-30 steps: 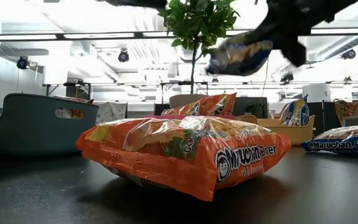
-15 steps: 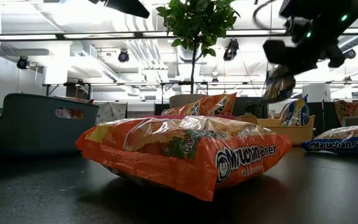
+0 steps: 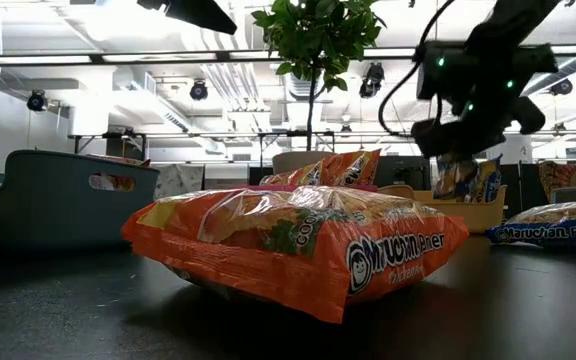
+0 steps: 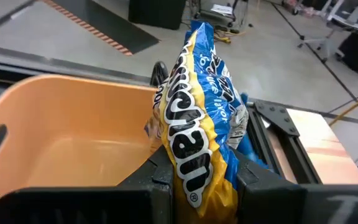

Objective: Sort Maruchan noodles
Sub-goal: Put the top left blue noodle pack into the yellow bin

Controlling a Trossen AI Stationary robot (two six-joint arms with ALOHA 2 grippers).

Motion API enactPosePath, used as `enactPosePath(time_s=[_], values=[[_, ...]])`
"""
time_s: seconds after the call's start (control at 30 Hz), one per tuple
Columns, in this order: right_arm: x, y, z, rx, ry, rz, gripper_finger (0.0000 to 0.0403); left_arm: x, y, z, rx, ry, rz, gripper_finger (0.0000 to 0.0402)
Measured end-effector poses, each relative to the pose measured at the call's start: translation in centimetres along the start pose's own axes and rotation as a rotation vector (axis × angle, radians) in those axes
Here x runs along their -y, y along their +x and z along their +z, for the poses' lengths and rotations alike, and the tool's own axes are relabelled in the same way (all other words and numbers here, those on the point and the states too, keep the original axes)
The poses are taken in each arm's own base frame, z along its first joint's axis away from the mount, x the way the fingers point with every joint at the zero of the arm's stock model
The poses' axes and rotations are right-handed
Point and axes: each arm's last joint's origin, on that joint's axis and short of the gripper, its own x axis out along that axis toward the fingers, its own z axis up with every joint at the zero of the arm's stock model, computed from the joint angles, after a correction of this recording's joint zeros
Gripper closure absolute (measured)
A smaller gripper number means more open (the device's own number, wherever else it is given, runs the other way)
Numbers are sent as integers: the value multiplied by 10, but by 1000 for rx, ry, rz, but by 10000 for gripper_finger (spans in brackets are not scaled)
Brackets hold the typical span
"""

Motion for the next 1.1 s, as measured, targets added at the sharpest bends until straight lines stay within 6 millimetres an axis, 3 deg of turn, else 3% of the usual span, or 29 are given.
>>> enactPosePath(time_s=[0.63,1.1], values=[[-28,23,-37,-48,-59,-75,338,0,0,0,-3,4,0,365],[-20,15,-25,-81,-25,-38,256,0,0,0,-3,4,0,365]])
